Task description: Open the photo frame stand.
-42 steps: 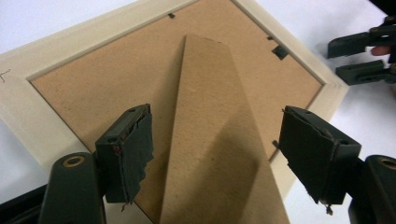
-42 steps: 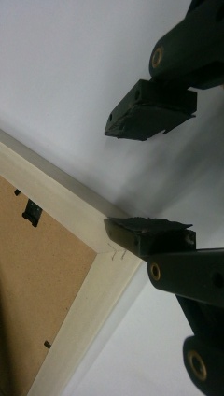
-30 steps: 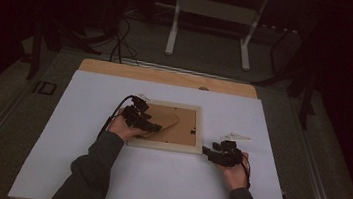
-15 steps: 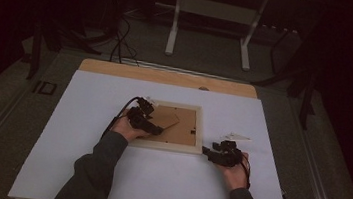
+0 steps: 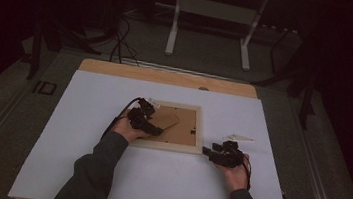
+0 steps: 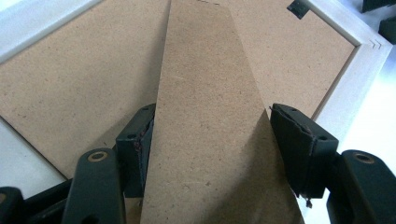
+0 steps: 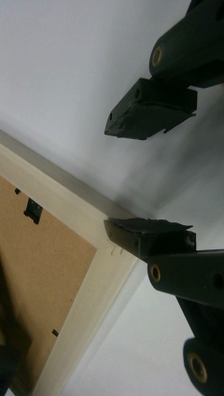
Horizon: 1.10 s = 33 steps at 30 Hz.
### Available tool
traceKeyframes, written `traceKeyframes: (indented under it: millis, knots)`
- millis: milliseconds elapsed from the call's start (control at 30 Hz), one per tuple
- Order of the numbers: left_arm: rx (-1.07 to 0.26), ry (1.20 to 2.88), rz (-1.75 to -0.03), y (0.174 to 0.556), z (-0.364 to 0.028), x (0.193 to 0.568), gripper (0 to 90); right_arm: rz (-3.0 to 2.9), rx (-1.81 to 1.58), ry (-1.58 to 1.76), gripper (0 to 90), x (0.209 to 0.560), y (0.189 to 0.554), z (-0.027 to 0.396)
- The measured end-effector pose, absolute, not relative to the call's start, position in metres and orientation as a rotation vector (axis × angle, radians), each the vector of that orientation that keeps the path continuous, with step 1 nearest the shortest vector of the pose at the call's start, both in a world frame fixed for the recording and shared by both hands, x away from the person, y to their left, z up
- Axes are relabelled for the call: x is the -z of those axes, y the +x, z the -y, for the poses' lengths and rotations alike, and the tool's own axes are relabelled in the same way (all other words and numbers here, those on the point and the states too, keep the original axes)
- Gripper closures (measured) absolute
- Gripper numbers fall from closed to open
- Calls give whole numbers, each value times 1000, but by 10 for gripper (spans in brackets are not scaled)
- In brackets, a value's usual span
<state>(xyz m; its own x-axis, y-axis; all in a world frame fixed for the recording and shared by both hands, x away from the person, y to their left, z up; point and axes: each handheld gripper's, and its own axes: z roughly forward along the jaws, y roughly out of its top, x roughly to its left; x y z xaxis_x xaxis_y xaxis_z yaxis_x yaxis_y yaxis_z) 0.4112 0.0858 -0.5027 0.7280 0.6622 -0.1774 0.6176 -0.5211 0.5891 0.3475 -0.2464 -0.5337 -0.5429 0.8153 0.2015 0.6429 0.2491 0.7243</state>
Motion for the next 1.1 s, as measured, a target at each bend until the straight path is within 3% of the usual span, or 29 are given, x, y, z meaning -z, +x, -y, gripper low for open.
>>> traceKeyframes:
  millis: [533, 1100]
  knots:
    - [-160, 2311, -930, 407, -83, 502, 374, -2261, -1223, 1360, 481, 515, 354, 254]
    - [-222, 2313, -918, 400, -80, 498, 374, -2266, -1199, 1239, 481, 473, 369, 246]
